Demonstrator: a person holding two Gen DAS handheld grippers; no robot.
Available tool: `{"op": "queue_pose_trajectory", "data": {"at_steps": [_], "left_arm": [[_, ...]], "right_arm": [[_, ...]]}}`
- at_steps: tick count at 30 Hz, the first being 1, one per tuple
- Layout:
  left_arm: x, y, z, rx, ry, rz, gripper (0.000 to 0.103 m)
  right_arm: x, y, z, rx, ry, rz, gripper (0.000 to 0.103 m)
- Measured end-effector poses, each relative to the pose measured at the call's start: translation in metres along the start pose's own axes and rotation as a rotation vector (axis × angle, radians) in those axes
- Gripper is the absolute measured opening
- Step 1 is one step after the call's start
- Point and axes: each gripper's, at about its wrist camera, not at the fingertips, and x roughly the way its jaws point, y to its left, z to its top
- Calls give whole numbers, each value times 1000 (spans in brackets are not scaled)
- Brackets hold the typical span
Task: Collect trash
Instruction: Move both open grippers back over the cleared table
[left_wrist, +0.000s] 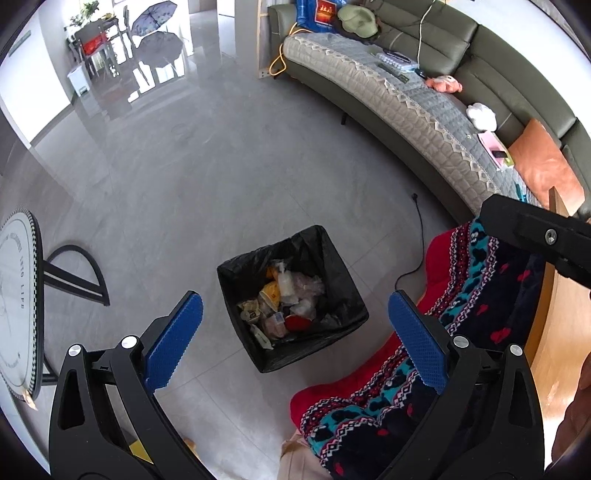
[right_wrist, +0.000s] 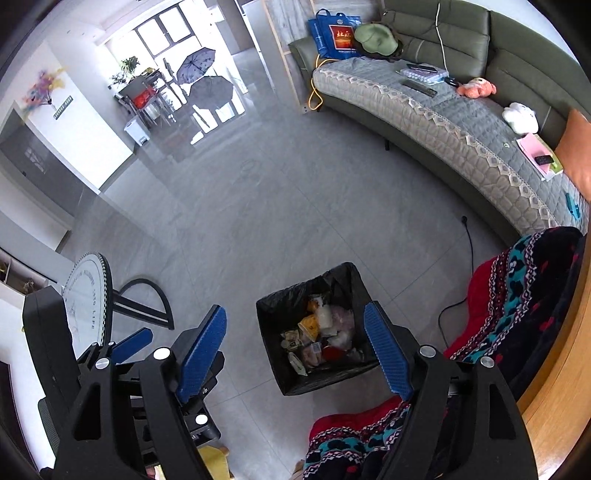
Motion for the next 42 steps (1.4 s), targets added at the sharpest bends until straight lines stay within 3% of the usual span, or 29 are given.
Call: {"op": "queue_pose_trajectory", "data": {"at_steps": [8,16,30,42], "left_arm": [[-13,-8,-1,18,-19,-18,97],[-30,-41,-10,69,-36,-63,97],[-56,-159,-43,275,-48,-171,97],[-63,-287,-108,516,-1,-271,97]], "right_arm": [[-23,-11,-11,22,-24,8,78],[-63,-40,-37,79,-75,7,83],[-132,-129,-99,218,-178,-123,84],[-196,-231,-195,424,-242,-232,86]]}}
